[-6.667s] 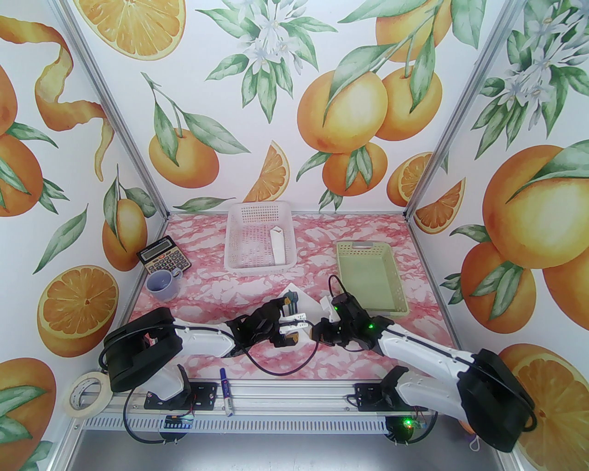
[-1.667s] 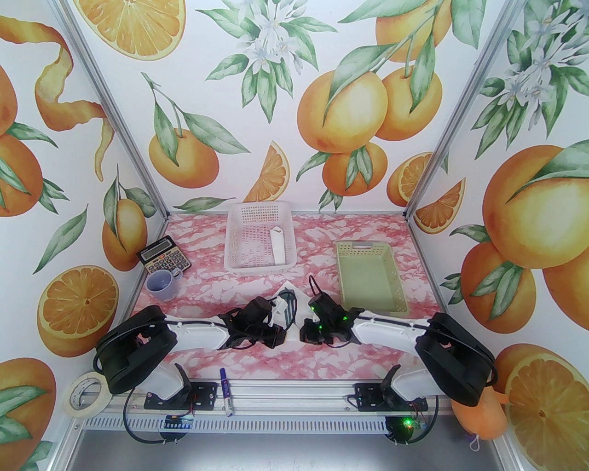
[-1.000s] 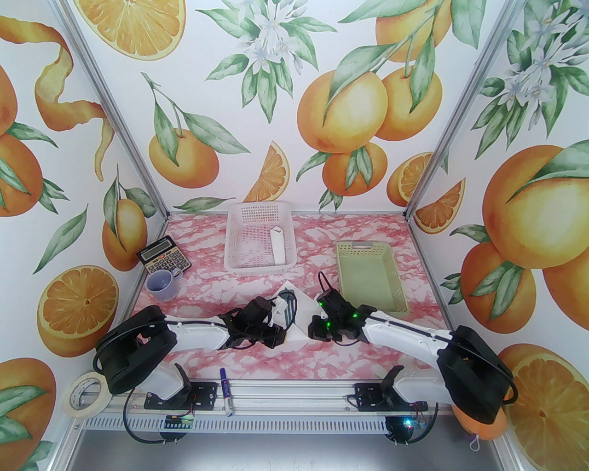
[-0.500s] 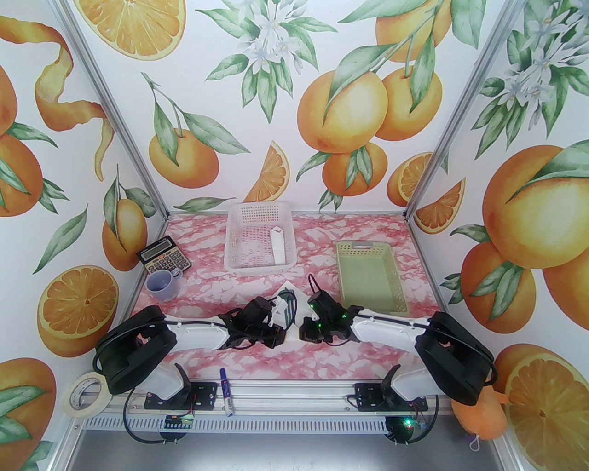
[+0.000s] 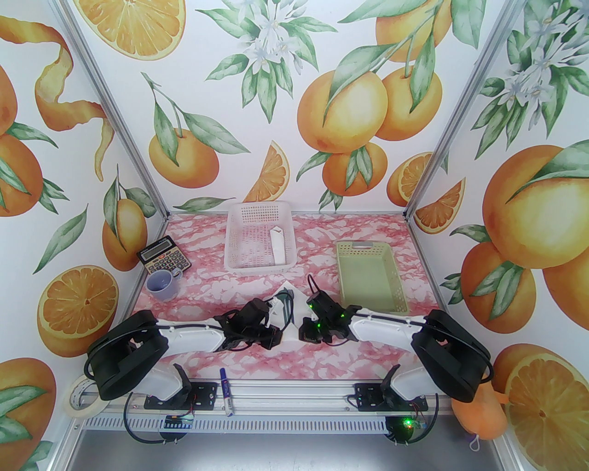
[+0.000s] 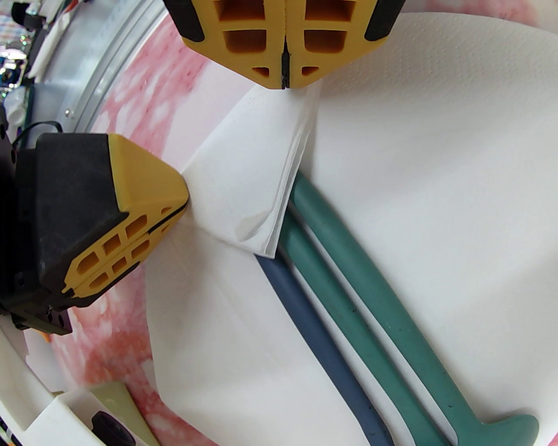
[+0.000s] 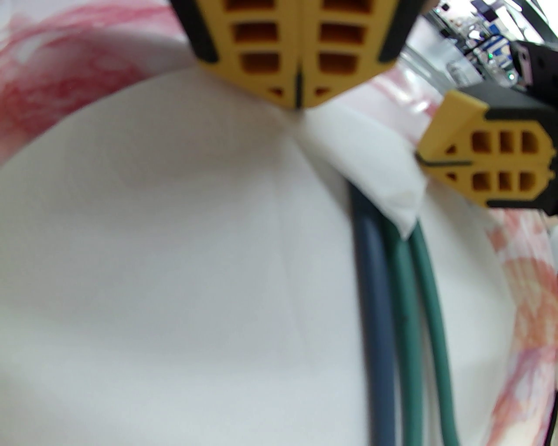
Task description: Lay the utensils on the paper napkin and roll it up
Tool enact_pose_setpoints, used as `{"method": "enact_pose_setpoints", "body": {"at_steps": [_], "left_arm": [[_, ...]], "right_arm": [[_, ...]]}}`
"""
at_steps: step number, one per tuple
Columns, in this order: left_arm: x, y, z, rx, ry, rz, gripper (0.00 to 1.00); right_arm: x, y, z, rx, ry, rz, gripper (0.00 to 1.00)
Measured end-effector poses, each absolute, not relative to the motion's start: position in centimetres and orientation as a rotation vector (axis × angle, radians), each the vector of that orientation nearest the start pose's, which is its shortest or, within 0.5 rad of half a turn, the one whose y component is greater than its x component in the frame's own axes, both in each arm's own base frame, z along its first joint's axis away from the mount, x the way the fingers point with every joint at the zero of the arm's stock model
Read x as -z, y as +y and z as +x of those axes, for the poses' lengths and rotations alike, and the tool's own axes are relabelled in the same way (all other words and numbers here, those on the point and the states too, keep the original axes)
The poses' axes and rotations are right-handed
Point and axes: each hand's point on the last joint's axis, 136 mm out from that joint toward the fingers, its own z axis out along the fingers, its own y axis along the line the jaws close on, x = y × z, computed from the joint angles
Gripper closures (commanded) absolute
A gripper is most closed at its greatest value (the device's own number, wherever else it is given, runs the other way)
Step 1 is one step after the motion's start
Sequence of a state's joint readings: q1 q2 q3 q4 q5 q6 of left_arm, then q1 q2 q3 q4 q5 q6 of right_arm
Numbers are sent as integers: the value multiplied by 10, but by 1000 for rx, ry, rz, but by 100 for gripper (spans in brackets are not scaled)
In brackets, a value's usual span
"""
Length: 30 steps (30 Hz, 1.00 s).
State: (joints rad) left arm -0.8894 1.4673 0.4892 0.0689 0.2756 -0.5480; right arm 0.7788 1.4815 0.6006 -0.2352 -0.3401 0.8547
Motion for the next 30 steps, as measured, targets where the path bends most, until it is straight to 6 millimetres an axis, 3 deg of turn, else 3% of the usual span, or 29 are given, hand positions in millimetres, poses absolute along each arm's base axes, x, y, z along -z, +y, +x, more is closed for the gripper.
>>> {"method": "enact_pose_setpoints", "body": {"at_steps": [8,13,17,22,30], "left_arm": [[-27,-267,169,865,2618,539,100],[-48,-275,168,956,2552,558,100],[-53,-287,167,1037,2543,564,100],[-44,-302,171,1086,2563,564,100],[-25,-302,173,1055,2615,548,100]], "right_arm": [[-14,253,175,-846,2959,-9,100],[-14,253,175,-846,2959,-9,100],[-14,253,175,-845,2960,-9,100],[-14,254,176,-844,2961,-9,100],[-14,254,176,-844,2961,-8,100]]}}
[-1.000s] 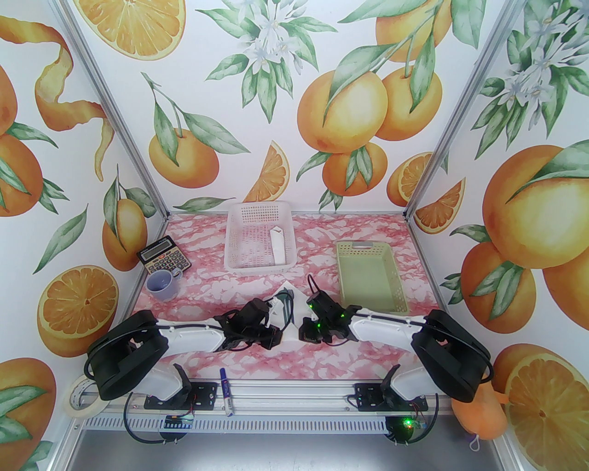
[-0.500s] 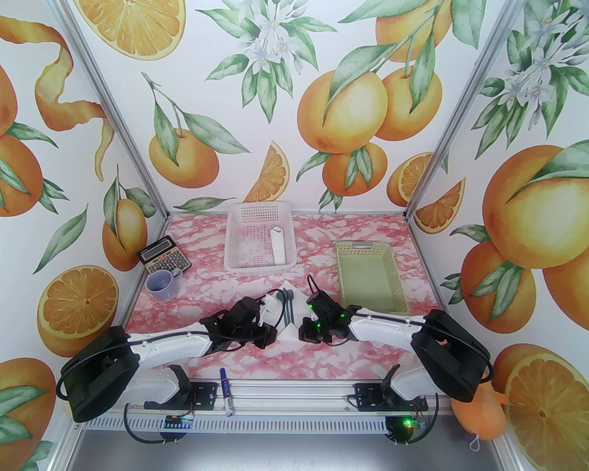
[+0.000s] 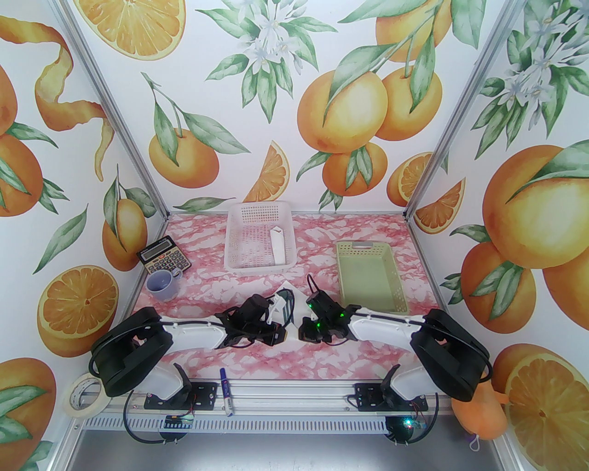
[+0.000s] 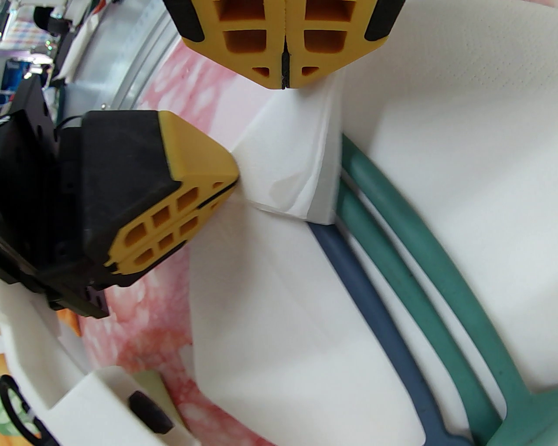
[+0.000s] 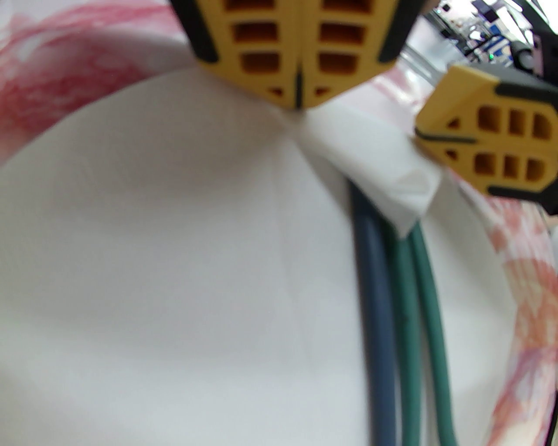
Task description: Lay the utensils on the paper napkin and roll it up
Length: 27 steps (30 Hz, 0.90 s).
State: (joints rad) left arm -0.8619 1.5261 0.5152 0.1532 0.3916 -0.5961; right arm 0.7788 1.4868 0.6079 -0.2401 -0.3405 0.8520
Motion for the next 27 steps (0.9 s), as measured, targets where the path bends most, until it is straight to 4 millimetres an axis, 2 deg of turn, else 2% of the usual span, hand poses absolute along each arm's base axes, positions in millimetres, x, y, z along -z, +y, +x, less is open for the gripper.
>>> {"method": "enact_pose_setpoints", "body": {"at_steps": [10,17,21,27], "left_arm": [[-20,-300,174,1027,2626,537,100],[-17,-299,174,1022,2635,537,100],[-17,-299,174,1022,2635,537,100],[-17,-299,174,1022,2635,538,100]], "right_arm": [[-14,254,176,-845,2960,-9,100],[-20,253,179,-815,2959,-21,91],[-36,250,192,-828,2912,-6,85],[-51,225,225,-775,2845,80,74]]}}
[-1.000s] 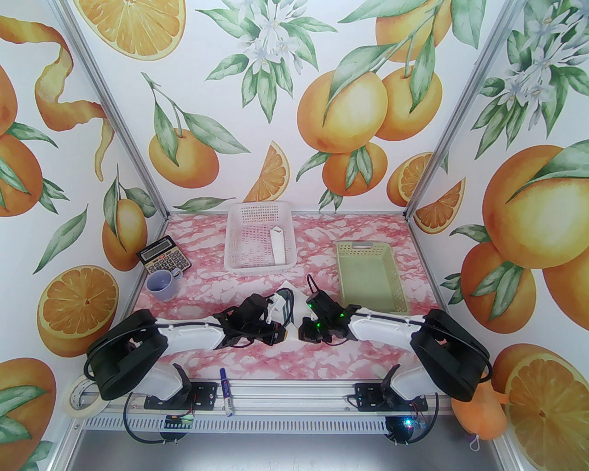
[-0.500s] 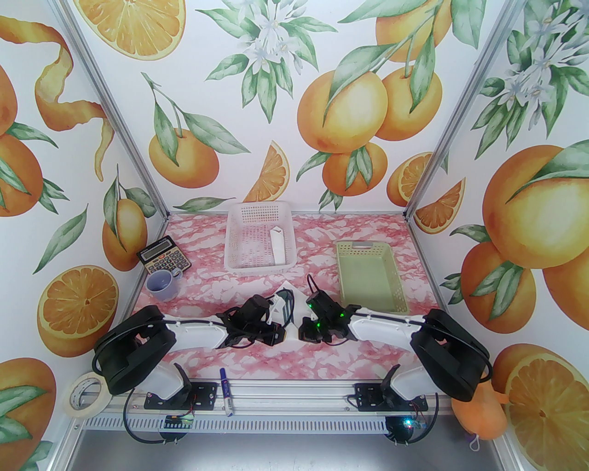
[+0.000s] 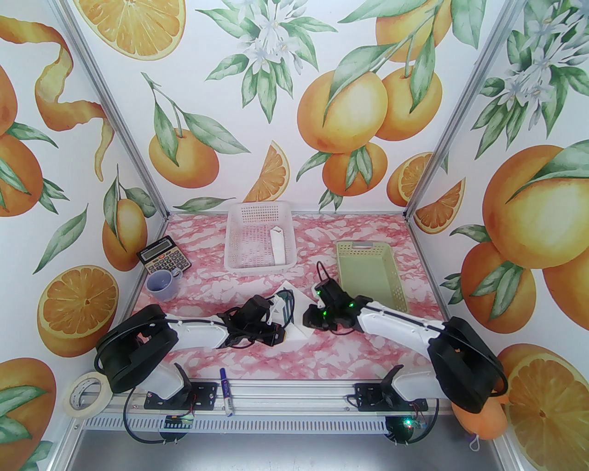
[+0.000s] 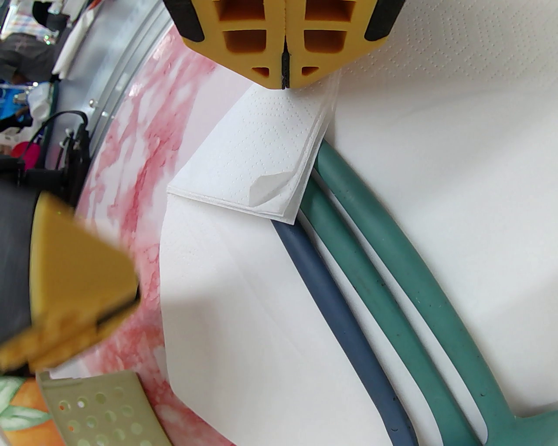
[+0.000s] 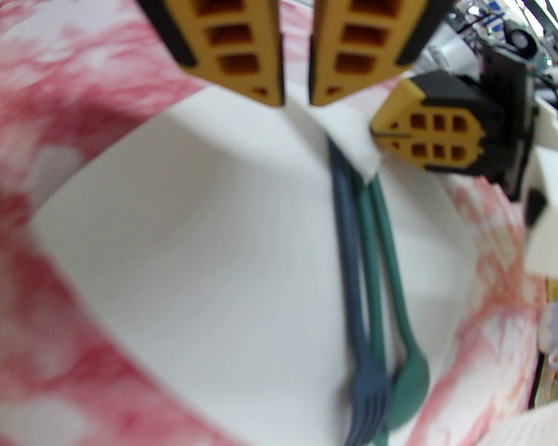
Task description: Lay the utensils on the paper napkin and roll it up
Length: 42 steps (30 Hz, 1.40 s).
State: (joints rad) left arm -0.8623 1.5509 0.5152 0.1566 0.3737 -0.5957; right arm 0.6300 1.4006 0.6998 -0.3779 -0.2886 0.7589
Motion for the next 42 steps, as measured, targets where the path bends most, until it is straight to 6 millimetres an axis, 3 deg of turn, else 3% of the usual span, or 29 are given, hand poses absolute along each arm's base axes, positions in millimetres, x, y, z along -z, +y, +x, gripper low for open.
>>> {"method": "enact_pose_setpoints", "body": {"at_steps": [7,12,18,26,42], "left_arm": [[-17,-299,174,1021,2636,537,100],[-17,-299,174,1021,2635,537,100],[-17,-299,174,1018,2635,536,100],[-17,-299,174,1018,2635,536,100],[-17,-299,175,1017,2635,535,100]], "right_arm": [[-51,203,250,-554,2841,56,56],[-39,193,253,-437,2868,42,50],[-25,185,259,-315,2896,36,35],[-19,180,262,-279,2906,42,29],[-20,188,262,-358,2920,65,32]]}}
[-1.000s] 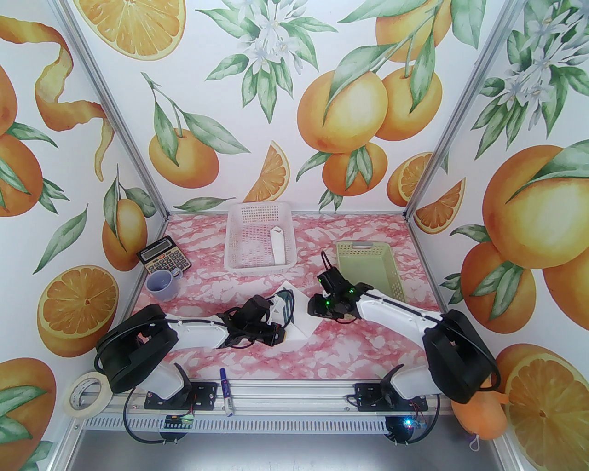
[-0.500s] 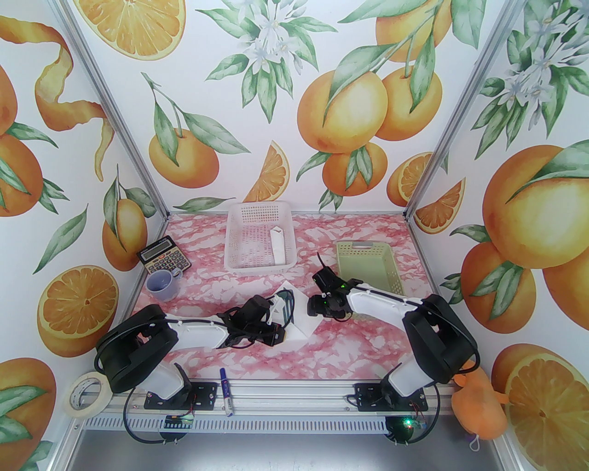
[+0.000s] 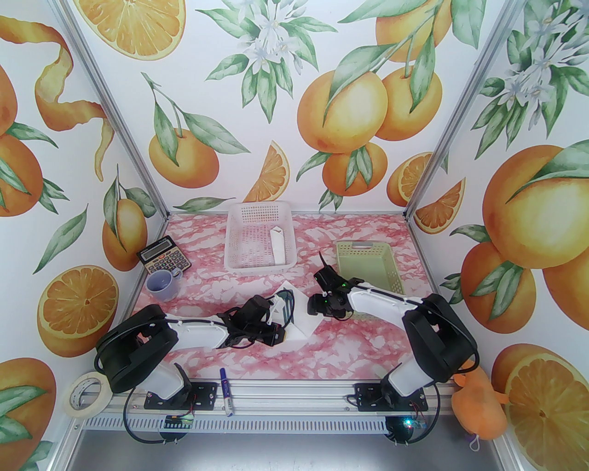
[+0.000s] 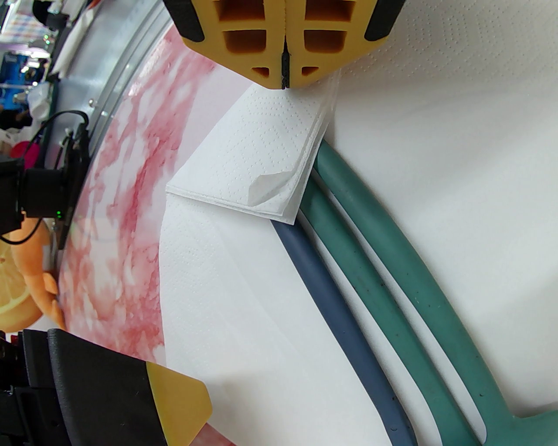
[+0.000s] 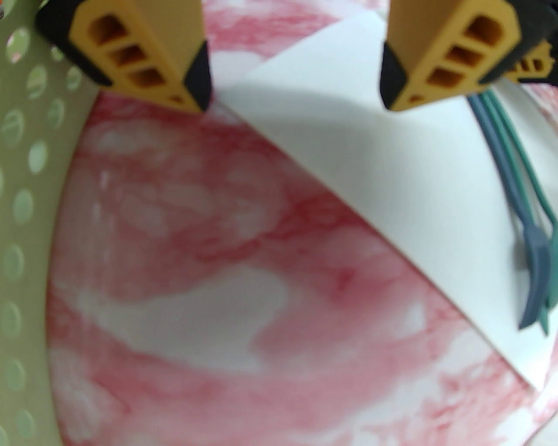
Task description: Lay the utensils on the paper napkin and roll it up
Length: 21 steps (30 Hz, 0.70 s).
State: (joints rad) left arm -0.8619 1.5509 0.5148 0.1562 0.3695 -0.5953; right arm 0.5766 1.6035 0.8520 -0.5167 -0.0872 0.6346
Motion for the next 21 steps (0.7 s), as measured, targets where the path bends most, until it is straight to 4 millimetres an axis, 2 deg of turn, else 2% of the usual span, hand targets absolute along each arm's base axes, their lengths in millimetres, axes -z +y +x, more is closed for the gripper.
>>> {"method": "enact_pose_setpoints", "body": {"at_steps": [8,16,21], "left_arm": [[-17,-299,175,1017,2634,536,100],[-17,-299,175,1017,2634,536,100],[-17,-299,175,1017,2634,536,100]], "right_arm": [[-28,222,253,-579,2922,29,33],[-46,236,245,-792,2859,59,34],[-46,243,234,-934,2842,119,35]]}}
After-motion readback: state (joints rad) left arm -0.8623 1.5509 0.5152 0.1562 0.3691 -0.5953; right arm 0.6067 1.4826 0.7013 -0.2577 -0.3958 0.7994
